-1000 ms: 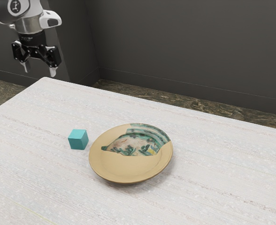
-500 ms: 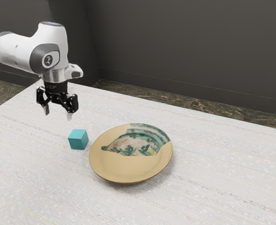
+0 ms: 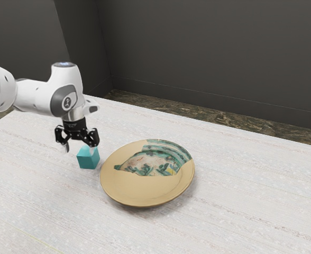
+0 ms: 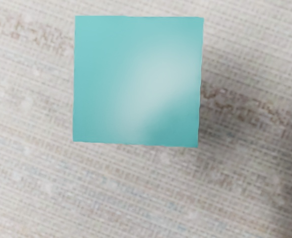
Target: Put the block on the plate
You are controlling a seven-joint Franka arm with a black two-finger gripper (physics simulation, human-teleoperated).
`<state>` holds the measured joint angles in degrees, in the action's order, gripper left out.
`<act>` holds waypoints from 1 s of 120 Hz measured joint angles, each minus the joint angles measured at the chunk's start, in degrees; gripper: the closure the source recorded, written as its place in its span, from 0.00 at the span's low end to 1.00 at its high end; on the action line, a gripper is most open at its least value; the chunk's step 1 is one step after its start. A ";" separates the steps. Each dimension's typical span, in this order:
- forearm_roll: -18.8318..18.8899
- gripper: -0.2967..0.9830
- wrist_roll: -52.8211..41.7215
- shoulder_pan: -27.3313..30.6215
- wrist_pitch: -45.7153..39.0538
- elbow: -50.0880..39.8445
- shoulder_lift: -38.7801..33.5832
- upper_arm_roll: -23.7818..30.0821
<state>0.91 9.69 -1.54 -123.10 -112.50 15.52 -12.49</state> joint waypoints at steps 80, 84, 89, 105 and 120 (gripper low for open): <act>-4.70 0.23 -4.71 2.58 -4.26 8.42 10.41 0.02; -4.90 0.23 -4.88 2.58 -4.29 8.46 10.69 0.02; -5.12 0.23 -5.07 2.59 -4.33 8.58 11.16 0.02; -5.80 0.23 -5.63 3.12 -4.42 9.31 12.64 0.02; -6.25 0.23 -6.11 3.36 -4.46 9.38 13.29 0.01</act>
<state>-5.34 3.58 1.82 -127.56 -103.12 28.81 -12.48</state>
